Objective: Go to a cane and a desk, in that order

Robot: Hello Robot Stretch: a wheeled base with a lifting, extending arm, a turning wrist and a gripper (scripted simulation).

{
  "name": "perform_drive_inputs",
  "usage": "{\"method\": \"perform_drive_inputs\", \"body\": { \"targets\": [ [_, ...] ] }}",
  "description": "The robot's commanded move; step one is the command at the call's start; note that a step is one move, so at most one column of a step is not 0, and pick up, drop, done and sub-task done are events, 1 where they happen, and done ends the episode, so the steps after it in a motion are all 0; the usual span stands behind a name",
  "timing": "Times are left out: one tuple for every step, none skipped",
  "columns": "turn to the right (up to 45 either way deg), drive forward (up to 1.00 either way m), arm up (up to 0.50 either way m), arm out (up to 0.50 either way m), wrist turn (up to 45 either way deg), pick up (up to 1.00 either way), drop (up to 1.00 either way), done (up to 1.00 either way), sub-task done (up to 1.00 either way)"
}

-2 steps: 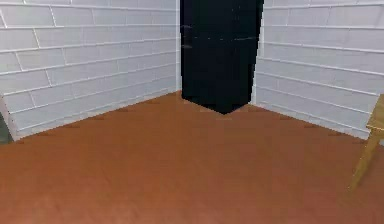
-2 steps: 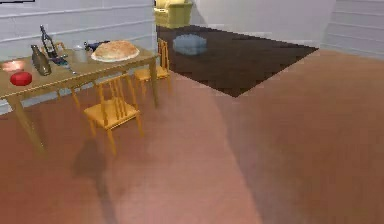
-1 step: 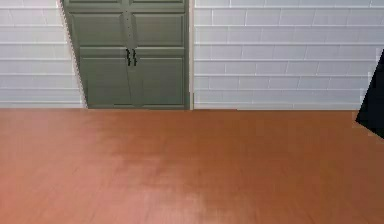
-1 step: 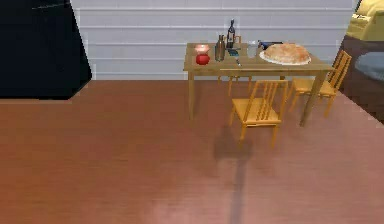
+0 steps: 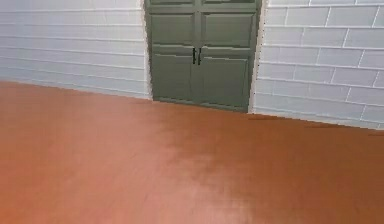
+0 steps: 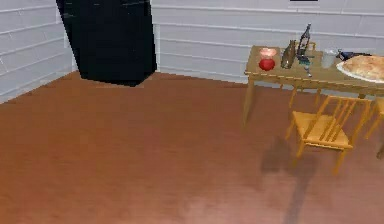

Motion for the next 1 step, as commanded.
{"method": "perform_drive_inputs", "body": {
  "targets": [
    [0.0,0.1,0.0,0.0,0.0,0.0,0.0,0.0,0.0]
  ]
}}
